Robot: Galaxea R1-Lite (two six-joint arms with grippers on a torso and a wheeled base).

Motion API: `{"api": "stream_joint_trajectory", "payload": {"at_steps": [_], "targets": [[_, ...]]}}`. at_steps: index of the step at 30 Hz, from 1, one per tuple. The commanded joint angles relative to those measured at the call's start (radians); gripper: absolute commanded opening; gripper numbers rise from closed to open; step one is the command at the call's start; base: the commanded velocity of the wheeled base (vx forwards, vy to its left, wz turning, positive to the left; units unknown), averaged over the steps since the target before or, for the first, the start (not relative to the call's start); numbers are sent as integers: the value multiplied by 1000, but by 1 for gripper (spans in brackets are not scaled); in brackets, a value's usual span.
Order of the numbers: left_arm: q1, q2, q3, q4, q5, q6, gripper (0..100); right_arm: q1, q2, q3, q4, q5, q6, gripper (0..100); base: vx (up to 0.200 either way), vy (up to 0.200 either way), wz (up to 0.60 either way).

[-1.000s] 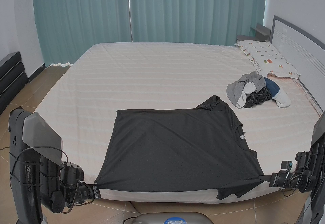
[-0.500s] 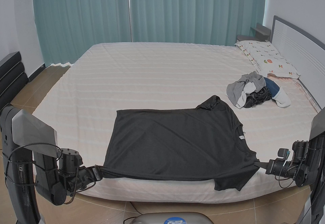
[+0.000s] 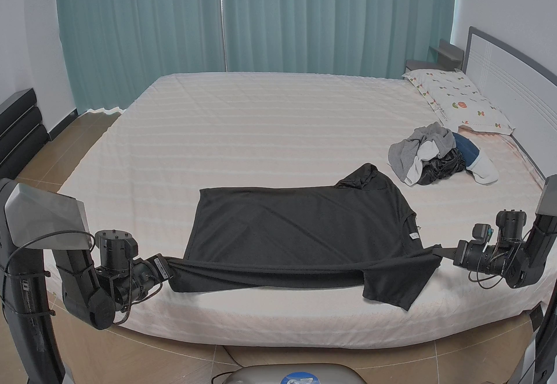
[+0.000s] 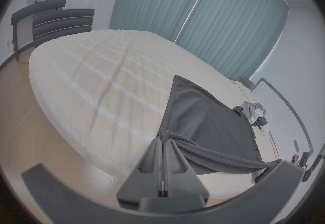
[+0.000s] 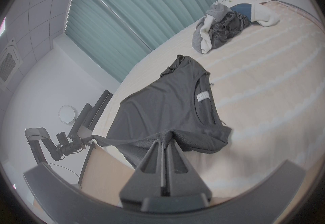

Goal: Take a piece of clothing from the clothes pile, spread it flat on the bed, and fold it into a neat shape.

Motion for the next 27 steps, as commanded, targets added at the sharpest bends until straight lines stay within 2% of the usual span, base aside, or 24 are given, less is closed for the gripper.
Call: {"api": "stream_joint_trajectory", "payload": {"at_steps": [1, 4, 5, 6, 7, 9, 14, 19, 21, 27], "targets": [[-6, -93, -78, 125, 0, -40, 0, 3, -87, -49, 55, -2, 36, 0, 0, 0, 0], [-6, -142, -109, 234, -3, -79, 0, 1, -110, -32, 56, -2, 42, 0, 0, 0, 0], [-6, -176, -128, 329, -23, -104, 0, -4, -124, -16, 56, 0, 41, 0, 0, 0, 0], [-6, -176, -128, 329, -23, -104, 0, -4, -124, -16, 56, 0, 41, 0, 0, 0, 0], [0, -214, -138, 406, -56, -110, 0, -7, -136, 0, 58, 0, 39, 0, 0, 0, 0], [2, -234, -138, 455, -83, -110, 0, -14, -141, 24, 56, 0, 36, 0, 0, 0, 0], [2, -231, -116, 469, -86, -110, 0, -34, -141, 80, 61, -2, 4, 0, 0, 0, 0], [0, -237, -78, 463, -88, -101, 0, -65, -142, 133, 106, -2, -94, 0, 0, 0, 0], [-4, -237, -53, 464, -88, -87, 0, -85, -148, 165, 122, -2, -149, 0, 0, 0, 0], [-3, -237, -6, 451, -86, -15, 0, -94, -179, 233, 125, -3, -194, 0, 0, 0, 0]]}}
